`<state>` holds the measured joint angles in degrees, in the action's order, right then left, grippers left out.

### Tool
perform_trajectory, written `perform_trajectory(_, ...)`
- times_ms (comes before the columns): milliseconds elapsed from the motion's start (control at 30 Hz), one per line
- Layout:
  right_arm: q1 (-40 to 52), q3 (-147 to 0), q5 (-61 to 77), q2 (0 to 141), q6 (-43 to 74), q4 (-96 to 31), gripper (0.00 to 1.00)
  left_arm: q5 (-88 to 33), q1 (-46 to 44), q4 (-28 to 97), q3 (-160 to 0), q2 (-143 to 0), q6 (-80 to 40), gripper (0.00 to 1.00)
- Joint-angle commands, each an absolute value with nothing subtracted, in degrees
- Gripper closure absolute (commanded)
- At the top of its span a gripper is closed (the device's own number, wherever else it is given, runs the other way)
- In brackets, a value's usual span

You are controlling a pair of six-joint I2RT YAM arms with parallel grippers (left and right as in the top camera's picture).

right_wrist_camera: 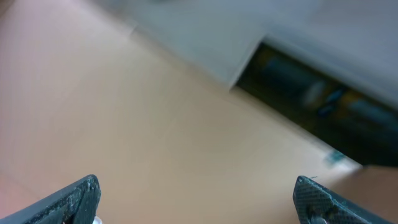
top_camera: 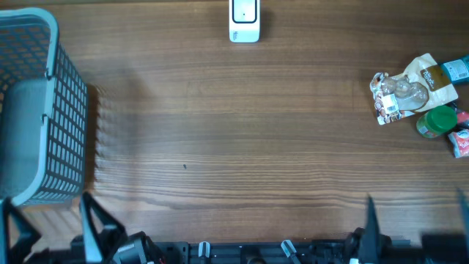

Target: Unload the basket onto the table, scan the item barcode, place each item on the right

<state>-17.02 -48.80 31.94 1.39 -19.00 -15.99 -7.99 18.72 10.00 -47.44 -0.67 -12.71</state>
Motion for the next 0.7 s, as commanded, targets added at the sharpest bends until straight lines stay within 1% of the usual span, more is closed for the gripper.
perform_trajectory(0, -16.88, -36.10, 41.43, 0.75, -21.26, -14.22, 0.00, -16.08, 18.98, 3.49, -39.88, -1.30, -15.66, 0.00)
perform_trajectory(33, -16.88, -31.00, 39.75, 0.75, -15.49, -11.38, 0.00, -16.05, 18.98, 3.11, -37.74, -1.30, -15.66, 0.00)
perform_trajectory(67, -16.88, -24.80, 36.05, 0.75, -7.09, -7.62, 0.00, -16.19, 18.98, 3.27, -35.40, -1.30, -15.68, 0.00)
perform_trajectory(167, -16.88, -15.57, 34.28, 0.75, 3.27, -1.04, 0.00, -17.30, 18.96, 3.40, -31.53, -1.30, -15.70, 0.00)
perform_trajectory(333, -16.88, -7.73, 34.09, 0.75, 4.49, 3.22, 0.00, -19.68, 18.98, 3.16, -24.12, -1.30, -15.44, 0.00)
perform_trajectory(467, -16.88, -4.86, 31.92, 0.75, 4.03, 2.90, 0.00, -21.43, 18.96, 0.93, -15.11, -1.30, -15.49, 0.00)
perform_trajectory(567, -16.88, -2.11, 28.14, 0.80, 3.81, -0.64, 0.00, -22.06, 18.98, -1.65, -11.16, -1.30, -15.44, 0.00)
perform_trajectory(667, -16.88, -1.54, 27.99, 1.91, 3.84, -0.91, 0.00, -22.06, 18.96, -2.87, -6.74, -1.30, -15.25, 0.00)
